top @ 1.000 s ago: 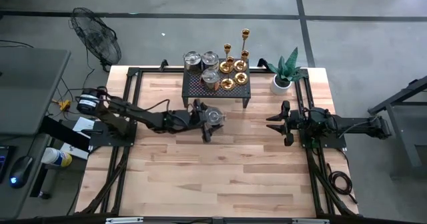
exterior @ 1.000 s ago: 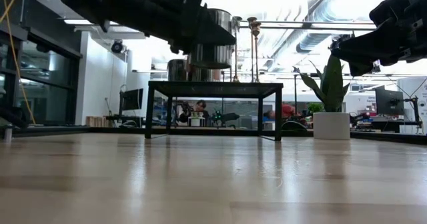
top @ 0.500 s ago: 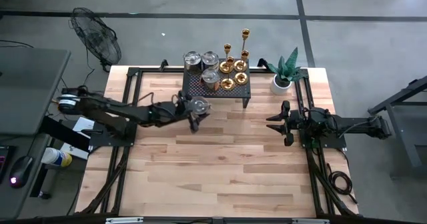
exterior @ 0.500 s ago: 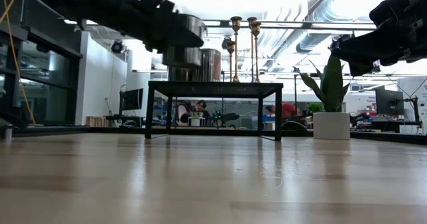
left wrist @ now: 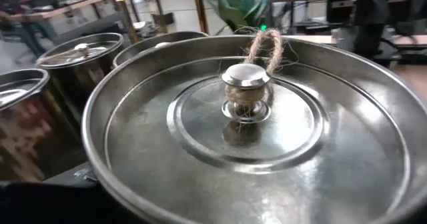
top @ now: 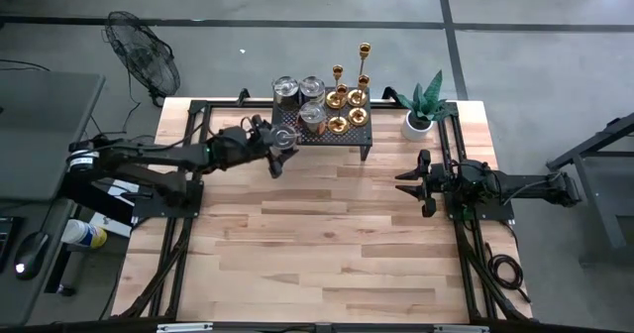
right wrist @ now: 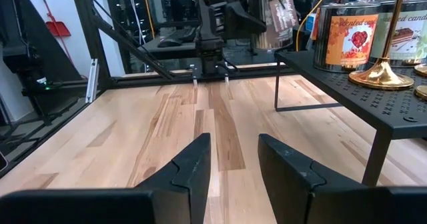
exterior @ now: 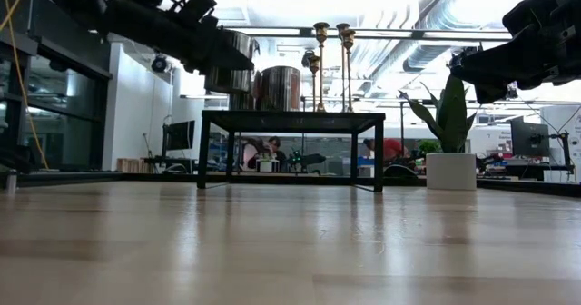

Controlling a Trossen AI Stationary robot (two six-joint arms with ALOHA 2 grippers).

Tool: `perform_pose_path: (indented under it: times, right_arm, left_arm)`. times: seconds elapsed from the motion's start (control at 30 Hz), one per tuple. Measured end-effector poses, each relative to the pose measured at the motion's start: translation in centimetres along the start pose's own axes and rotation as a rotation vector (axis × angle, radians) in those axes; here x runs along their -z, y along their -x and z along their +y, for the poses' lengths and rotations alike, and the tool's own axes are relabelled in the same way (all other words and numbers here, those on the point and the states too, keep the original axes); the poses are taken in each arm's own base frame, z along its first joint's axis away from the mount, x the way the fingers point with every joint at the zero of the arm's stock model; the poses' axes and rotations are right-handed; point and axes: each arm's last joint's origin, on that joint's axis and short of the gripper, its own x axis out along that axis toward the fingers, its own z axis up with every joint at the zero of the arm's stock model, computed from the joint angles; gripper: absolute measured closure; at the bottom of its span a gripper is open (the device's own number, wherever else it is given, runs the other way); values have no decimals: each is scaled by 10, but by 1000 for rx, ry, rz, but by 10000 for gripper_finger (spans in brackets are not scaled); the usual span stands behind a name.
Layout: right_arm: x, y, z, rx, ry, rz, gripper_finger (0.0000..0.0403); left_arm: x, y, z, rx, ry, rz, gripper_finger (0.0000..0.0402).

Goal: Pick & Place candle stick holders
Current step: Put the scented candle on the shelf

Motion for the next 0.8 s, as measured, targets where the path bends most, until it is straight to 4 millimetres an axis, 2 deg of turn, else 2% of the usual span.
perform_pose_path:
  times: [0.4, 0.8]
  right_arm:
    - [0, 0, 0, 0, 0, 0, 285]
    - [0, 0, 0, 0, 0, 0, 285]
  left_arm:
    - [4, -6, 35, 51, -42, -12, 49]
    - [8, -6, 59, -12, -24, 0, 49]
